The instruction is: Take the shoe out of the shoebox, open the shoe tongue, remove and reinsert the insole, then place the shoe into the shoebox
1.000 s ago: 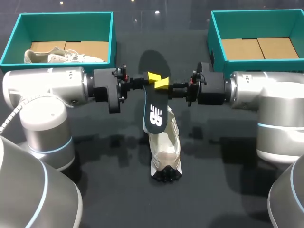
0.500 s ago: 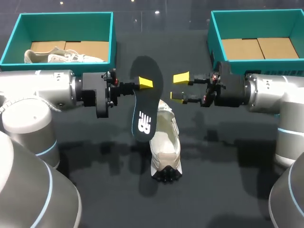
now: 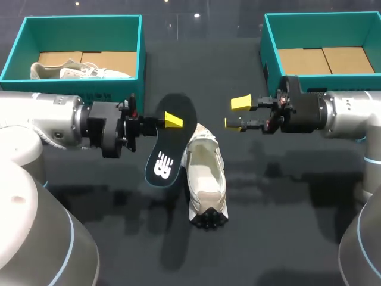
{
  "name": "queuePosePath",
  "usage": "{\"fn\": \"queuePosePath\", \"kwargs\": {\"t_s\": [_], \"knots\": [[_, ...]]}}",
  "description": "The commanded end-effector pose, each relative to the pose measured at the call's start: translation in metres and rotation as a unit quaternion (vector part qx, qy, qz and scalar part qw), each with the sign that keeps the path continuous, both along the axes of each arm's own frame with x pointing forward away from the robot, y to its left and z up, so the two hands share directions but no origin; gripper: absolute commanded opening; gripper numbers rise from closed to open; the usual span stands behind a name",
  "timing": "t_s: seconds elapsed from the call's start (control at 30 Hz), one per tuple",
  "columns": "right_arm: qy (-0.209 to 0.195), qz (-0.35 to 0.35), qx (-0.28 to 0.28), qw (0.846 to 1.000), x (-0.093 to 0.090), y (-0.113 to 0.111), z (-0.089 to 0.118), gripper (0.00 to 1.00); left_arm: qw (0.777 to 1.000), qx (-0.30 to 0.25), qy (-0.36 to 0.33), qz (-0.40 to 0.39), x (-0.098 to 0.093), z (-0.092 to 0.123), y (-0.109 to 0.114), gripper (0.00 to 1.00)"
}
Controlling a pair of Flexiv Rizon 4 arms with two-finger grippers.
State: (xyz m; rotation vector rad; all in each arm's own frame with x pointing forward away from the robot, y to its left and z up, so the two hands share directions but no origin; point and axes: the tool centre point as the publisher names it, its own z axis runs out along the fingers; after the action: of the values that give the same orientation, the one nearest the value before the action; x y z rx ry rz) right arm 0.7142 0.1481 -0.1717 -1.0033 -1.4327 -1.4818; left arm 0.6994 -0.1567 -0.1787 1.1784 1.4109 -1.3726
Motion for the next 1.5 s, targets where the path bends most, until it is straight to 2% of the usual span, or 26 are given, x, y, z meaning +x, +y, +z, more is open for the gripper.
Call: {"fn": "queuePosePath", "kwargs": {"t_s": [0.03, 0.1, 0.13, 0.57, 0.6, 0.67, 0.73, 0.8, 1.0, 1.07, 1.5], "knots": [[-0.124, 0.072, -0.071, 0.987, -0.006, -0.016, 0.006, 1.0, 0.999, 0.001, 0.022, -0.041, -0.006, 0.004, 0.002, 0.0], [-0.153, 0.079, -0.103, 0.98, -0.01, -0.022, 0.0, 1.0, 0.995, -0.024, 0.054, -0.081, -0.013, 0.008, 0.003, 0.0], [-0.143, 0.077, -0.119, 0.979, -0.01, -0.023, -0.005, 1.0, 0.994, -0.017, 0.052, -0.091, -0.015, 0.01, 0.003, 0.0], [-0.143, 0.077, -0.119, 0.979, -0.01, -0.023, -0.005, 1.0, 0.994, -0.017, 0.052, -0.091, -0.015, 0.01, 0.003, 0.0], [-0.168, 0.094, -0.137, 0.972, -0.014, -0.022, -0.004, 1.0, 0.994, -0.017, 0.052, -0.091, -0.015, 0.01, 0.003, 0.0], [-0.195, 0.108, -0.155, 0.962, -0.025, -0.023, -0.005, 1.0, 0.994, -0.012, 0.047, -0.095, -0.027, 0.017, 0.001, 0.0], [-0.24, 0.132, -0.166, 0.947, -0.036, -0.025, -0.007, 1.0, 0.993, -0.003, 0.062, -0.099, -0.039, 0.025, 0.002, 0.0], [-0.267, 0.15, -0.181, 0.935, -0.044, -0.029, -0.011, 1.0, 0.99, 0.024, 0.104, -0.095, -0.05, 0.034, 0.004, 0.0], [-0.303, 0.151, -0.235, 0.911, -0.06, -0.039, -0.022, 1.0, 0.969, 0.043, 0.194, -0.147, -0.076, 0.05, 0.01, 0.0], [-0.281, 0.163, -0.282, 0.903, -0.063, -0.04, -0.03, 1.0, 0.968, 0.058, 0.189, -0.152, -0.077, 0.048, 0.009, 0.0], [-0.281, 0.163, -0.282, 0.903, -0.063, -0.04, -0.03, 1.0, 0.968, 0.058, 0.189, -0.152, -0.077, 0.048, 0.009, 0.0]]}}
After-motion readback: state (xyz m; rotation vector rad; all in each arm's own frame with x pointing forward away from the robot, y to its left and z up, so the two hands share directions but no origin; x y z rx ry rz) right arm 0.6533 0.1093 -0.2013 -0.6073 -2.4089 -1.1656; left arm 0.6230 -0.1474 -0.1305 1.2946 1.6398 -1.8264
